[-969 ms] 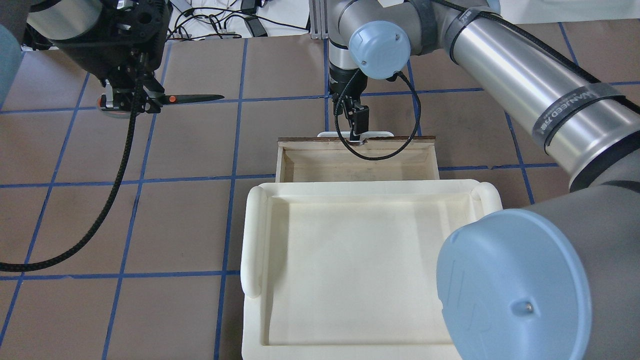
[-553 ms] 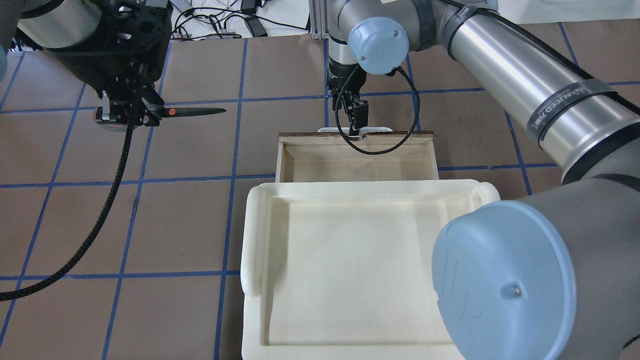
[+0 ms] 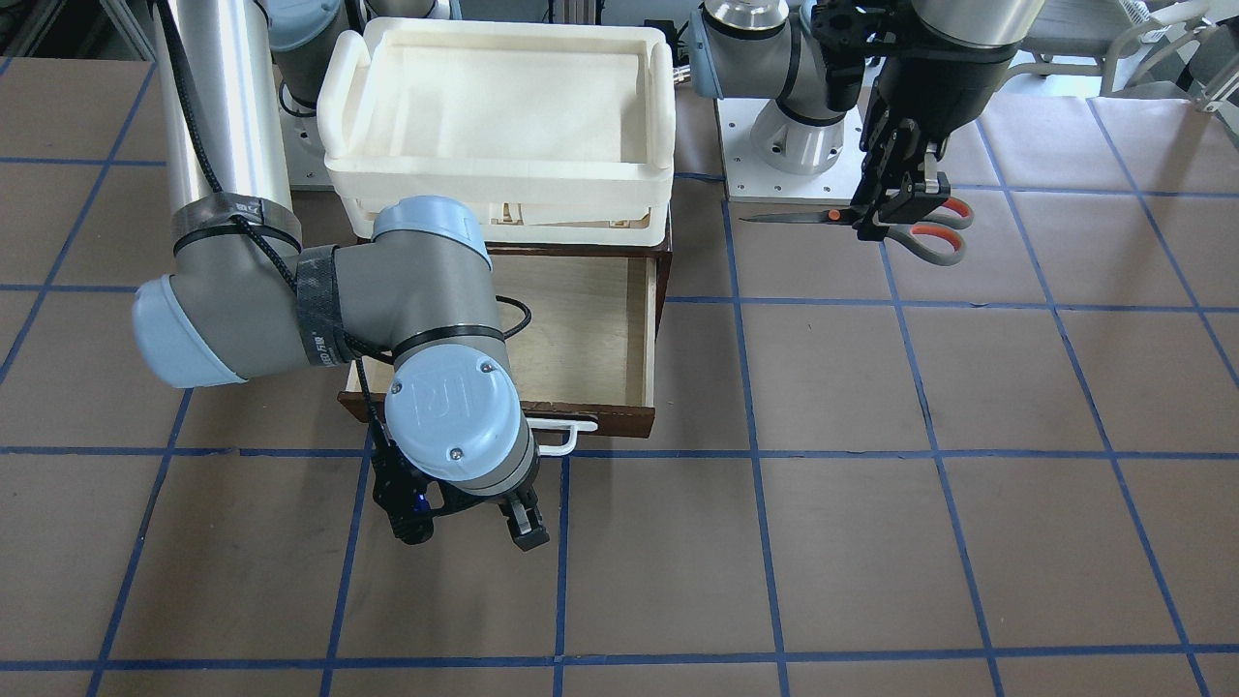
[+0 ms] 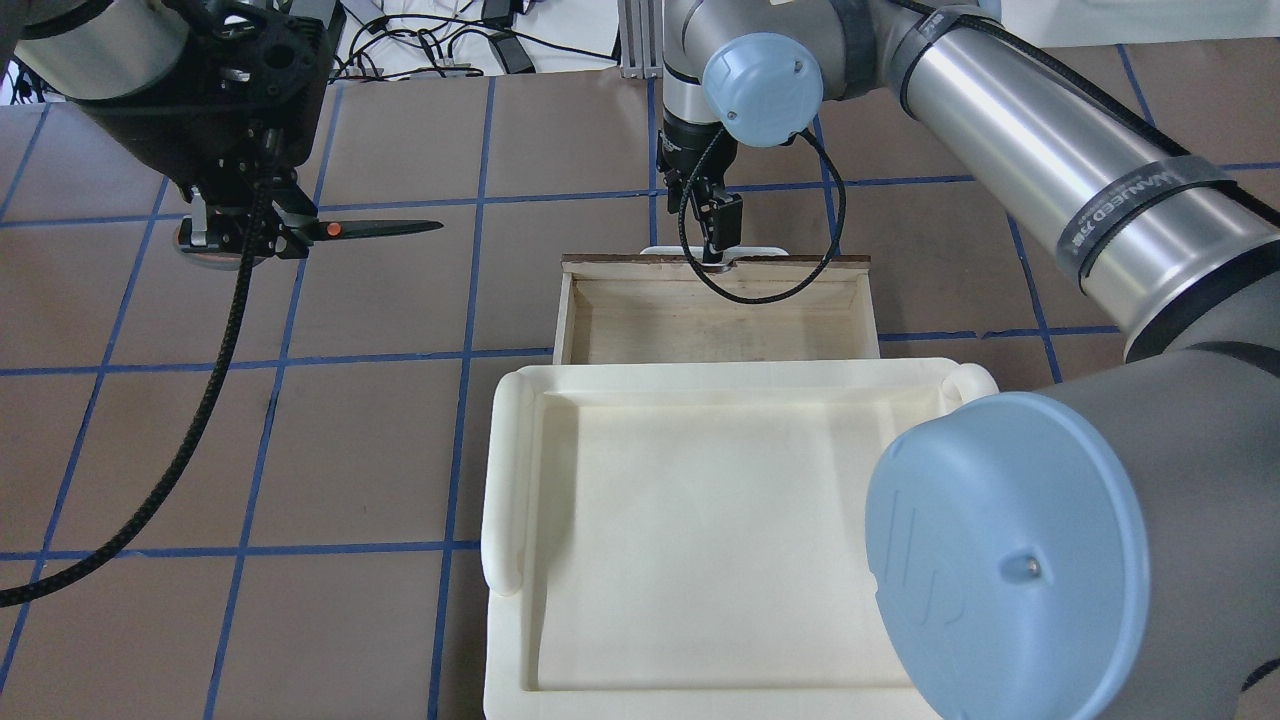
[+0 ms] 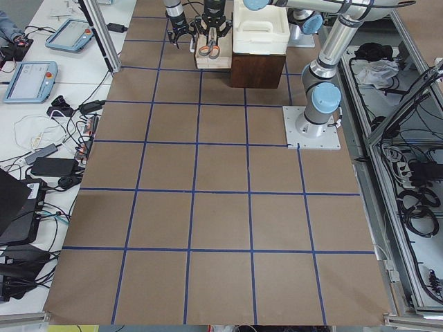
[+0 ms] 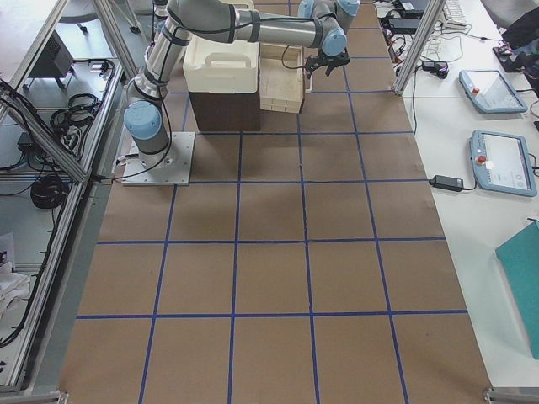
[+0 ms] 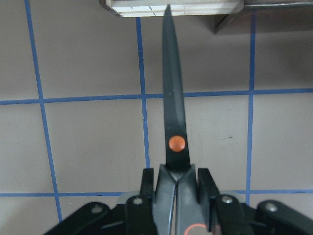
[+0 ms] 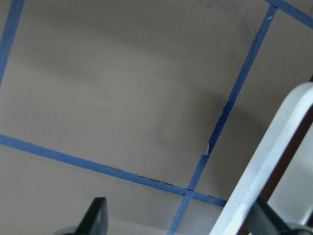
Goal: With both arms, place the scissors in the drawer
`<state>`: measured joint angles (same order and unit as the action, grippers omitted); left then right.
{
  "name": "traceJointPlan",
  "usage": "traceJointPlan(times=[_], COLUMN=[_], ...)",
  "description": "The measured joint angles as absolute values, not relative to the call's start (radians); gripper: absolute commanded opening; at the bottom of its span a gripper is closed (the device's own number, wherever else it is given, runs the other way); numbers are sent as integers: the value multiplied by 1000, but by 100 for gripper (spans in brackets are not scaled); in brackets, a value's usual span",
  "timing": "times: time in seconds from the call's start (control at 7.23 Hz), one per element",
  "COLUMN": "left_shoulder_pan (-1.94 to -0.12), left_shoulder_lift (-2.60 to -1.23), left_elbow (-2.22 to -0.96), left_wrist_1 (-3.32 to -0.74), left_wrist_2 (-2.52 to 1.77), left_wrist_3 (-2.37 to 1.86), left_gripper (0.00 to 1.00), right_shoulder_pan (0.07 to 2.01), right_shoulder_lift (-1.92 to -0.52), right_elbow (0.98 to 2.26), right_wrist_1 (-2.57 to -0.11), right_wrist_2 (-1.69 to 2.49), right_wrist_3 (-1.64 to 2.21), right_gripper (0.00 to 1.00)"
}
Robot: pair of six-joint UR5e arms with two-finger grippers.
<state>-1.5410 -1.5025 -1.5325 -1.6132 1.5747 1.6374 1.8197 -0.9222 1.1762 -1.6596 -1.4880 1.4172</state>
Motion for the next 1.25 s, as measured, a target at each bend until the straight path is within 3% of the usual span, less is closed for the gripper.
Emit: traceJointPlan(times=[1.25], left_shoulder_pan=[-1544], left_shoulder_lift=[-1506], left_elbow=[-1534], left_wrist_1=[-1629], left_wrist_2=[1575], left_wrist_3=[1628], left_gripper=[14], right_shoulder_pan=[1818], right_shoulder_lift=[-924], right_elbow=[1162], right_wrist_1=[-1665], right_wrist_2=[-1480], right_wrist_3=[1353], right_gripper=[100])
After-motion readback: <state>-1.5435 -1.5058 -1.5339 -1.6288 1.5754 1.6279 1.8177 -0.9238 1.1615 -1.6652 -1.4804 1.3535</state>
